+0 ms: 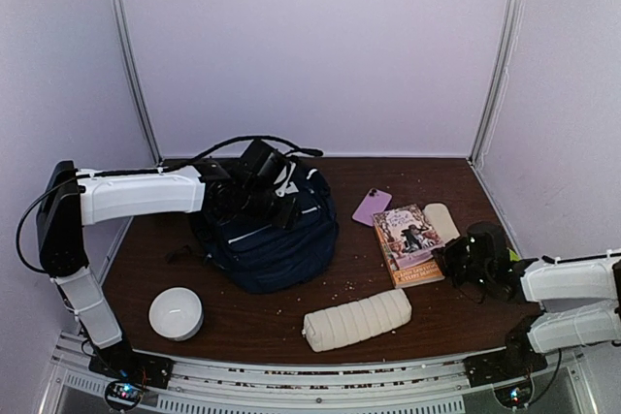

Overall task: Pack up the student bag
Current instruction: Pick up the book from the center of the board.

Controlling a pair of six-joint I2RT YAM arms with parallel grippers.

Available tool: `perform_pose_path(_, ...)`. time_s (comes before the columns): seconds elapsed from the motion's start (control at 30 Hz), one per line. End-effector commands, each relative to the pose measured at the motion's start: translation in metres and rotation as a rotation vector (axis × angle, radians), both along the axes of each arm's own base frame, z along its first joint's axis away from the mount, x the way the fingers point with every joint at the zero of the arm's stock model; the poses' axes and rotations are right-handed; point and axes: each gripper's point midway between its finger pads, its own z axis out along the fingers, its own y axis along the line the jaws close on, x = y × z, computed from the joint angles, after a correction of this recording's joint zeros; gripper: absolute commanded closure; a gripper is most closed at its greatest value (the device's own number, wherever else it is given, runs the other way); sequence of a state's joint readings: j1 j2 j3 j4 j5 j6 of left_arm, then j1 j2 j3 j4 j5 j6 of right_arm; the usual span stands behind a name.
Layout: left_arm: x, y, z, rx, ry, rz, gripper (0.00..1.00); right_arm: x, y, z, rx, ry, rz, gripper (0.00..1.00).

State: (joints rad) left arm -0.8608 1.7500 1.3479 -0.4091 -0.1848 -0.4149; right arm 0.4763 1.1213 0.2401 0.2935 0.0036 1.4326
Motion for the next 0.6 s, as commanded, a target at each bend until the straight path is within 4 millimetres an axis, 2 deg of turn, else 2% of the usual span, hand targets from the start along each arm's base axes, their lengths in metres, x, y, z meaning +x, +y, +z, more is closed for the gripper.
perform_pose_path(0.0,-0.009,-0.018,0.019,-0.076,-0.013,-0.098,0.36,-0.023,-0.009,-0.01,-0.1,0.039,0.032,1.0)
perform_pose_path(0.1,-0.02,-0.033,0.03,-0.079,-0.035,-0.152,0.25,-0.026,-0.01,0.003,-0.129,0.0,0.058,1.0)
perform_pose_path(0.23,-0.026,-0.042,0.05,-0.107,-0.063,-0.16,0.19,-0.02,-0.006,0.043,-0.143,-0.124,0.092,1.0)
perform_pose_path(0.4,-0.019,-0.03,0.079,-0.144,-0.121,-0.076,0.18,-0.014,0.004,0.1,-0.147,-0.268,0.147,1.0)
perform_pose_path(0.57,-0.017,-0.014,0.103,-0.205,-0.173,0.007,0.17,-0.015,0.024,0.137,-0.097,-0.414,0.254,1.0)
